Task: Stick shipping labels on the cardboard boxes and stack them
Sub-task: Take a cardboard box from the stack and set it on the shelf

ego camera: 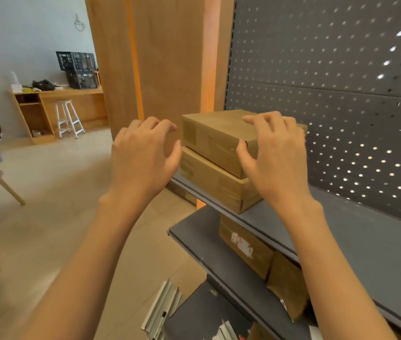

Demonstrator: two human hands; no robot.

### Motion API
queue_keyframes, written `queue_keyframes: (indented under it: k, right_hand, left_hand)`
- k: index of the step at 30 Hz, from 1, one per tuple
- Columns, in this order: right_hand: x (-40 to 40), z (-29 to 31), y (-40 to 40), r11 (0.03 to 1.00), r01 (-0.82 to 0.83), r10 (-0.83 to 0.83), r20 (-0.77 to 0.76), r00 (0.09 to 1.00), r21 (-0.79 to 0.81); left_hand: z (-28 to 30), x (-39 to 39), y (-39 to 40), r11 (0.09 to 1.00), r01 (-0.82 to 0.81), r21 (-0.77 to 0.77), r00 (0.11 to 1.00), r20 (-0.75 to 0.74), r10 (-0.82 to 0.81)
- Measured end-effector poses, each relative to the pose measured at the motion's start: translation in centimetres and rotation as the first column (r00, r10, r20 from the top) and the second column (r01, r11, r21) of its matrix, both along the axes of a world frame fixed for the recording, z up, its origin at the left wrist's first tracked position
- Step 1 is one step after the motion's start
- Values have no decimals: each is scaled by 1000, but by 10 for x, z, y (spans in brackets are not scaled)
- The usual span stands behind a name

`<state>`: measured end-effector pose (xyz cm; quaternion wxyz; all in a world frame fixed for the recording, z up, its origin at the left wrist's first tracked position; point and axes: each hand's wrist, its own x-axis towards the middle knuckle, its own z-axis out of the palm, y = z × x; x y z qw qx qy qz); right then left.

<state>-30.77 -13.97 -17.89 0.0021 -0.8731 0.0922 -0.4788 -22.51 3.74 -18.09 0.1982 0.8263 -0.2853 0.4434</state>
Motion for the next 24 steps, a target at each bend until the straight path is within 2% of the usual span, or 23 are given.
queue_keyframes:
  k: [7, 11, 14, 16, 19, 24]
  right_hand:
    - [70, -8, -12, 985, 167, -168, 52, 984, 34]
    - [105, -7, -12, 951, 278, -286, 40, 957, 136]
    - [124, -4, -8, 895, 341, -372, 60, 926, 286]
    - [131, -5, -5, 835, 341, -421, 103, 901, 431]
    - [134, -11, -2, 699, 244, -462, 163, 872, 672]
    - [134, -19, -3, 482, 133, -561, 189, 806, 866]
  left_hand:
    - [-8, 106, -30, 984, 179, 5, 984, -15, -179]
    - [-3, 167, -48, 941, 340, 8, 939, -54, -339]
    - [1, 207, -62, 887, 460, -49, 877, -133, -462]
    - [2, 229, -72, 815, 555, -167, 776, -251, -579]
    - [-4, 257, -89, 677, 622, -393, 519, -440, -733]
    - [-19, 288, -116, 570, 466, -677, 60, -618, -784]
